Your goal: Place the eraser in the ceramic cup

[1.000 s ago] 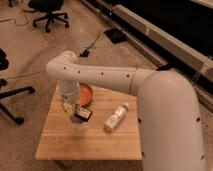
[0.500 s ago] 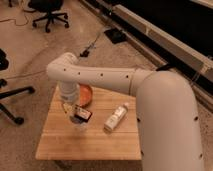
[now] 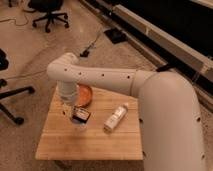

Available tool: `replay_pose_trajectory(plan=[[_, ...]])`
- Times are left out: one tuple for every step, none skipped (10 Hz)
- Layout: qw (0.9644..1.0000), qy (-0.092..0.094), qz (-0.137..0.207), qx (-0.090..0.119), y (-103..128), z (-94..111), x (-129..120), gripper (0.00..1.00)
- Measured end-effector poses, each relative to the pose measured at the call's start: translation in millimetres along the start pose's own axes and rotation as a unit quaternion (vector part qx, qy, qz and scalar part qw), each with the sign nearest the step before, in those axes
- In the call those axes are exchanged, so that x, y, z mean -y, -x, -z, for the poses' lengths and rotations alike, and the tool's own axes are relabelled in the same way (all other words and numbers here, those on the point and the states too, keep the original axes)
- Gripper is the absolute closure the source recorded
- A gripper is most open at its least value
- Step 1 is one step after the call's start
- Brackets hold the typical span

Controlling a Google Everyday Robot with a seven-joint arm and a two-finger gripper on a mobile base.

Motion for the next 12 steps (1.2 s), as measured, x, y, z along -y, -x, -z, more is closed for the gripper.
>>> replay_pose_trajectory(plan=[[0.9999, 0.0, 0.011, 0.01, 6, 3, -3, 1.0], [0.9998, 0.001, 0.015, 0.016, 8, 4, -3, 1.0], [0.9996, 0.0, 0.018, 0.023, 9, 7, -2, 1.0], [0.9992, -0.001, 0.023, 0.034, 13, 9, -1, 1.0], [0.9986, -0.002, 0.027, 0.045, 17, 12, 0, 1.0], [0.9982, -0.002, 0.029, 0.053, 19, 14, 1, 1.0], [0.9978, -0.001, 0.03, 0.059, 20, 15, 3, 1.0], [0.9971, -0.001, 0.032, 0.069, 22, 16, 5, 1.0], [0.9965, 0.001, 0.037, 0.076, 25, 17, 5, 1.0], [0.9957, 0.002, 0.043, 0.082, 28, 17, 3, 1.0], [0.9949, 0.004, 0.048, 0.088, 30, 16, 3, 1.0], [0.9944, 0.006, 0.051, 0.092, 32, 16, 3, 0.99]])
